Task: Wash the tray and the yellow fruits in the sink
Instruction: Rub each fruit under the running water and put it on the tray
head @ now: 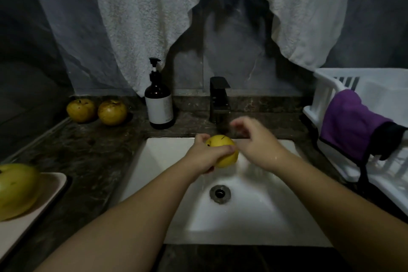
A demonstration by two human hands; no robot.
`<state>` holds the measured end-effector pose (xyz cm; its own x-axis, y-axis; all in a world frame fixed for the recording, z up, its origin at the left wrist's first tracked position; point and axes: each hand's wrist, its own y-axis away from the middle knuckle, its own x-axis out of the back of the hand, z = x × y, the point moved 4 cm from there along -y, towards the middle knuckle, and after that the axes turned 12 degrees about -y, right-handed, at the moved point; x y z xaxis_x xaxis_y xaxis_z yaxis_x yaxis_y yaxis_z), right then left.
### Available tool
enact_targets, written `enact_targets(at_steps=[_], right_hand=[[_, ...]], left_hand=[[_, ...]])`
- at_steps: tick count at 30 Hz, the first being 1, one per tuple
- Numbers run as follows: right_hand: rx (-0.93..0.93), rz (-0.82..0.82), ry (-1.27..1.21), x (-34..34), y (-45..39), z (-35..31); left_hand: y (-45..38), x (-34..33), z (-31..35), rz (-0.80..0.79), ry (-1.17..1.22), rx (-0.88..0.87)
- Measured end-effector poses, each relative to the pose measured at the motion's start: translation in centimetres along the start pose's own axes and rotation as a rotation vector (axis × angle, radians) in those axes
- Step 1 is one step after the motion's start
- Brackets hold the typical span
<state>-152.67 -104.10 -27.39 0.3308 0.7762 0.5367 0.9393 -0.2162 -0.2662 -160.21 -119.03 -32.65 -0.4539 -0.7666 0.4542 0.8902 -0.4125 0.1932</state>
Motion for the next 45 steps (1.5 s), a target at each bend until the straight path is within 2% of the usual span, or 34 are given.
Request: enact_targets(at_steps=[2, 5, 9, 11, 13, 16, 17, 20, 24, 25, 27, 28, 31, 32, 35, 36, 38, 39, 42, 43, 45], right_hand=[[-0.082, -0.212, 0.079, -2.0, 1.2, 1.8], [-0.130, -0.286, 0.120, -3.8, 1.9, 3.1], [-0.105, -0.224, 0.122, -3.7, 1.6, 3.4], [-0.151, -0.172, 0.164, -3.0, 1.5, 3.8], [-0.194, -0.027, 0.161, -1.5, 1.2, 4.1], [-0.098, 0.212, 0.018, 0.3, 1.3, 3.6], [-0.091, 0.220, -0.005, 0.2, 1.4, 3.6], [-0.182, 0.094, 0.100, -1.1, 1.9, 4.3], [-0.070, 0.329, -0.086, 0.6, 1.2, 2.9], [-0.070, 0.311, -0.086, 0.5, 1.4, 2.9], [-0.144, 0.147, 0.067, -0.6, 2.0, 3.4], [-0.160, 0.132, 0.102, -0.8, 2.0, 3.6], [-0.092, 0.340, -0.065, 0.5, 1.5, 3.1], [-0.109, 0.325, -0.065, 0.5, 1.4, 3.1], [-0.231, 0.096, 0.156, -0.9, 2.1, 4.4], [-0.218, 0.135, 0.123, -0.8, 2.1, 4.3], [-0.134, 0.312, -0.084, 0.0, 1.7, 3.2], [-0.118, 0.329, -0.111, 0.2, 1.6, 2.9], [-0.261, 0.067, 0.128, -1.3, 2.2, 3.6], [-0.282, 0.011, 0.149, -1.7, 2.5, 3.6], [-0.243, 0.024, 0.018, -1.9, 2.3, 2.8]], left_hand=[[0.1, -0.3, 0.2, -0.023, -0.080, -0.033], [0.3, -1.3, 0.2, -0.126, -0.155, -0.070], [0.8, -1.6, 0.1, -0.211, -0.116, -0.069], [1.0, -1.1, 0.0, -0.246, -0.056, -0.028], [0.9, -0.5, -0.4, -0.231, 0.048, 0.039], [0.4, 0.0, -1.0, -0.157, 0.032, 0.089], [0.3, 0.0, -1.1, -0.141, 0.023, 0.090], [0.4, -0.2, -0.9, -0.105, 0.020, 0.073], [0.3, -0.2, -0.6, -0.051, 0.029, 0.038], [0.3, -0.3, -0.5, -0.045, 0.028, 0.034], [0.4, -0.5, -0.5, -0.047, 0.029, 0.029], [0.4, -0.6, -0.4, -0.048, 0.027, 0.021], [0.1, -0.5, -0.5, -0.041, 0.013, 0.004], [0.1, -0.4, -0.6, -0.041, 0.015, 0.007], [0.0, -0.7, -0.6, -0.077, 0.042, 0.008], [0.0, -0.8, -0.6, -0.085, 0.049, 0.007], [-0.1, -0.7, -0.6, -0.076, 0.065, -0.014], [-0.1, -0.6, -0.5, -0.067, 0.070, -0.020], [0.3, -0.8, -0.4, -0.116, 0.123, -0.010], [0.5, -1.1, -0.2, -0.172, 0.144, -0.017], [0.9, -1.9, 0.0, -0.266, 0.204, -0.041]])
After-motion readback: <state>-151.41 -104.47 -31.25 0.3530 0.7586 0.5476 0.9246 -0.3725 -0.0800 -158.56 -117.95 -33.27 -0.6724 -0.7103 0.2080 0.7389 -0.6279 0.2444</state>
